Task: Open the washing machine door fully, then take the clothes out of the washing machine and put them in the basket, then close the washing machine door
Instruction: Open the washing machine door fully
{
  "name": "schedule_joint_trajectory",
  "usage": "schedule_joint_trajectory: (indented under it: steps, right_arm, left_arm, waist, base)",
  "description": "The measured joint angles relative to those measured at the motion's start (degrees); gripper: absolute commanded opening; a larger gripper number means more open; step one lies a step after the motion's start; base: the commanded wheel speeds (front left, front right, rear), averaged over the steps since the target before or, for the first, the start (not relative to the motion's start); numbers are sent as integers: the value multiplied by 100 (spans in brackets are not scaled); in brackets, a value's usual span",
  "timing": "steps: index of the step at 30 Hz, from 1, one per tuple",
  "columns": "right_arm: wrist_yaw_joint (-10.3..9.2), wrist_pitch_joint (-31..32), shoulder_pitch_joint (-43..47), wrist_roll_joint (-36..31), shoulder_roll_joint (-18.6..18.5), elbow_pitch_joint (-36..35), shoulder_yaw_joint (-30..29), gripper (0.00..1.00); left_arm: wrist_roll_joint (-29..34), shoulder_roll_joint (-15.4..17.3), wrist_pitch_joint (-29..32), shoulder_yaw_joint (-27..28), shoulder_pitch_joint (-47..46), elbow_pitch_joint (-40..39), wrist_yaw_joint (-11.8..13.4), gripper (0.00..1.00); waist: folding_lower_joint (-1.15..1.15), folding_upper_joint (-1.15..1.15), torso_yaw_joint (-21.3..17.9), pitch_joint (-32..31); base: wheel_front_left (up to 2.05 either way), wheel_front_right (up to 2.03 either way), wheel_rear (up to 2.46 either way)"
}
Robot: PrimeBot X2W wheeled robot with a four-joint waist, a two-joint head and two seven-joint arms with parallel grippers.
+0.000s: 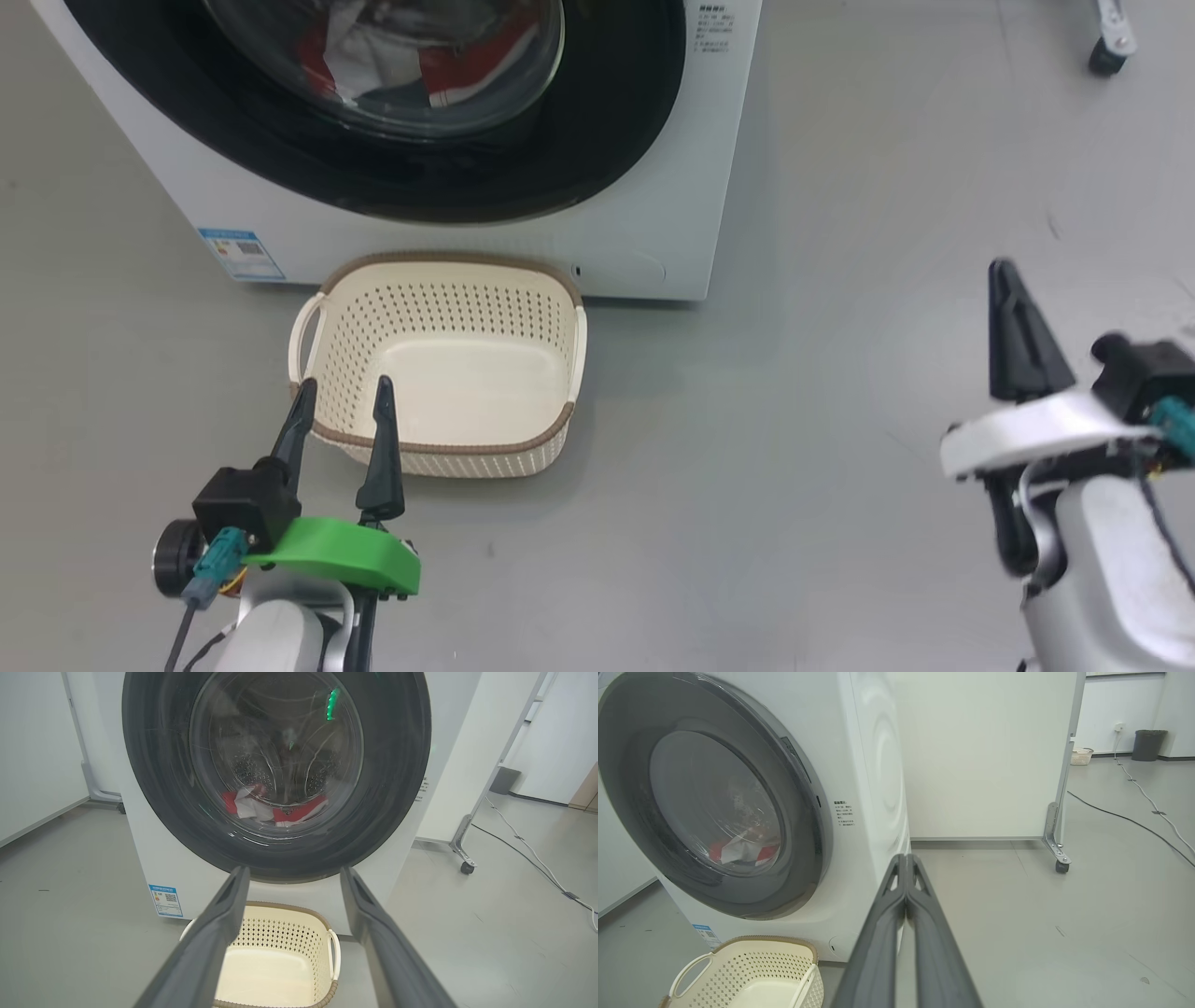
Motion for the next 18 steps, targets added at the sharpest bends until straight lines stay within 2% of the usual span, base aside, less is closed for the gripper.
schedule_joint_trajectory:
  steps: [5,18]
  right_arm:
    - [71,292,-630,448,-75,-244,-108,0]
    - [164,1590,-2321,2349,-41,-414,-672,0]
  left_arm:
    - [-26,0,-1,-66,-186,-129,0,100]
    - [-127,-7,-18,-341,-812,-347,-3,100]
  waist:
    - [0,0,69,334]
    - [0,0,368,1266]
  base:
    - [0,0,0]
    - [0,0,0]
